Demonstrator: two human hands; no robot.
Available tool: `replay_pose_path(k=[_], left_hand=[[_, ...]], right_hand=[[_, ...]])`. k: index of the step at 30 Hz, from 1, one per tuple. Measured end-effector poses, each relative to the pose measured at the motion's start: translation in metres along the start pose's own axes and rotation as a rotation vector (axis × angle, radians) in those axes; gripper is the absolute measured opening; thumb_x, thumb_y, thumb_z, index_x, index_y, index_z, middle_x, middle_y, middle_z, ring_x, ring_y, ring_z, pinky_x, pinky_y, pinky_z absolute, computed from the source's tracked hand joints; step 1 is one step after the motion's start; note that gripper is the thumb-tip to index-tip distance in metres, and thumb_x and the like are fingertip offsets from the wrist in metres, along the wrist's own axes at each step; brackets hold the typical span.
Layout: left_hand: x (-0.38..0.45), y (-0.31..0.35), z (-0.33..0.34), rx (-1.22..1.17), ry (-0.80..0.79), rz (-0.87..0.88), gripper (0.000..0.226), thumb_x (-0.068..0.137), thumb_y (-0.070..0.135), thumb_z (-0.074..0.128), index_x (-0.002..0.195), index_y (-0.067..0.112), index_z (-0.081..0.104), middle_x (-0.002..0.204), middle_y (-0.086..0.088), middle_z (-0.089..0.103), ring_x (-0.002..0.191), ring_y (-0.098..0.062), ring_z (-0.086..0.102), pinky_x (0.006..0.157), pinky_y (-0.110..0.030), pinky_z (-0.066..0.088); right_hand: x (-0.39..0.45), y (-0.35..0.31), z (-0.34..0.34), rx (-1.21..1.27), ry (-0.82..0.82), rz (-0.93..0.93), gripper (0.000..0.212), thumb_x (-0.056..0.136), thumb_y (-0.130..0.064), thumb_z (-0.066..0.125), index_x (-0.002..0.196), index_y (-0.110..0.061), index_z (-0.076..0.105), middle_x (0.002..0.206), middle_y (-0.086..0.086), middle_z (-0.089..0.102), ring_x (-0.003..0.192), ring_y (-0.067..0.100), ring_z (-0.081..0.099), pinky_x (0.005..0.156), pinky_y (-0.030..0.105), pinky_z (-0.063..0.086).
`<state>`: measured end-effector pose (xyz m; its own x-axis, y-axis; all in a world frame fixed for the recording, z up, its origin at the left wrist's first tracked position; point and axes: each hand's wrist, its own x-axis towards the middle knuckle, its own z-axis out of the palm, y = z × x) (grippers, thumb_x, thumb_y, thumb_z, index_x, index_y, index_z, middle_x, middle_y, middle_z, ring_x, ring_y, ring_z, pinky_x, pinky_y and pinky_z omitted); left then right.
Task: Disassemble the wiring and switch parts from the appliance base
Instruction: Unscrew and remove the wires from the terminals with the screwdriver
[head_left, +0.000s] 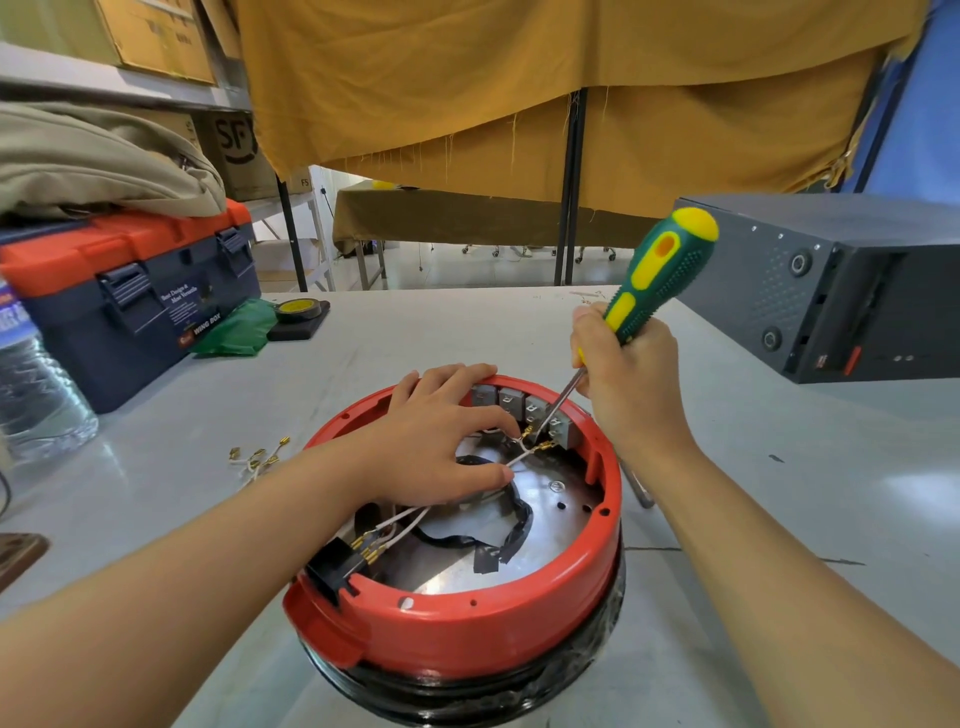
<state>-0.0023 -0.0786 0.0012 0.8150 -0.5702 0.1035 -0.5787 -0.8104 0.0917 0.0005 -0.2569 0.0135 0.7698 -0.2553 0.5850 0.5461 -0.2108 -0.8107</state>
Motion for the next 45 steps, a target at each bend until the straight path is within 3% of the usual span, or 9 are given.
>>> replay_pose_path(k=[7,12,18,24,32,39,45], left_hand=[[-0.0003,-0.0003,-0.0006,-0.010,-0.006,0.006,0.036,0.086,0.055,0.050,0.122,0.052,0.045,0.156,0.010,0.004,0.144,-0.017,-0.001,0.115,-0.053,0.003],[-0.0006,-0.0003,-0.0003,-0.006,0.000,0.007,0.036,0.086,0.055,0.051,0.122,0.052,0.046,0.156,0.010,0.004,0.144,-0.017,0.000,0.116,-0.051,0.002],[-0.0006,0.0007,-0.0010,0.004,-0.006,0.007,0.036,0.087,0.055,0.051,0.122,0.052,0.046,0.156,0.010,0.004,0.143,-0.018,0.000,0.115,-0.053,0.003],[-0.0003,0.0005,-0.0009,0.019,-0.014,0.003,0.037,0.087,0.057,0.049,0.123,0.051,0.045,0.156,0.009,0.004,0.144,-0.019,0.000,0.115,-0.053,0.003],[-0.0007,0.0012,-0.0006,0.023,-0.010,0.003,0.036,0.087,0.057,0.049,0.122,0.051,0.045,0.156,0.009,0.005,0.143,-0.019,0.001,0.115,-0.053,0.004],[-0.0010,0.0015,-0.0002,0.024,-0.001,0.001,0.036,0.087,0.056,0.050,0.122,0.051,0.045,0.156,0.011,0.004,0.143,-0.016,0.001,0.115,-0.052,0.004],[0.0001,0.0010,0.0006,0.025,0.007,0.003,0.036,0.086,0.057,0.051,0.121,0.051,0.046,0.156,0.009,0.006,0.143,-0.018,0.003,0.115,-0.052,0.006]], right_hand=[[0.0022,-0.0052,-0.0067,0.028,0.047,-0.043,0.033,0.080,-0.029,0.049,0.051,-0.014,0.042,0.044,-0.008,0.039,0.046,0.010,0.037,0.052,0.031,0.035],[-0.0018,-0.0088,-0.0055,-0.040,0.008,-0.121,0.042,0.082,-0.029,0.049,0.058,0.005,0.049,0.051,0.012,0.043,0.053,0.030,0.043,0.052,0.039,0.042],[-0.0011,-0.0087,-0.0057,-0.043,-0.033,-0.090,0.035,0.081,-0.031,0.048,0.057,-0.006,0.047,0.052,0.006,0.042,0.053,0.016,0.043,0.053,0.038,0.043],[0.0012,-0.0067,-0.0055,0.006,-0.025,-0.001,0.028,0.078,-0.033,0.048,0.055,-0.019,0.044,0.044,-0.011,0.041,0.048,0.004,0.043,0.057,0.033,0.044],[-0.0001,-0.0070,-0.0042,0.012,0.009,0.009,0.029,0.079,-0.032,0.049,0.057,-0.014,0.044,0.051,-0.001,0.041,0.051,0.009,0.042,0.058,0.038,0.046],[0.0003,-0.0051,-0.0042,0.002,0.046,0.007,0.035,0.091,-0.016,0.053,0.057,-0.014,0.045,0.051,0.000,0.042,0.051,0.009,0.043,0.059,0.043,0.050],[-0.0014,-0.0091,-0.0022,-0.015,0.062,0.021,0.031,0.079,-0.029,0.050,0.055,-0.011,0.044,0.049,0.003,0.041,0.048,0.009,0.041,0.052,0.038,0.045]])
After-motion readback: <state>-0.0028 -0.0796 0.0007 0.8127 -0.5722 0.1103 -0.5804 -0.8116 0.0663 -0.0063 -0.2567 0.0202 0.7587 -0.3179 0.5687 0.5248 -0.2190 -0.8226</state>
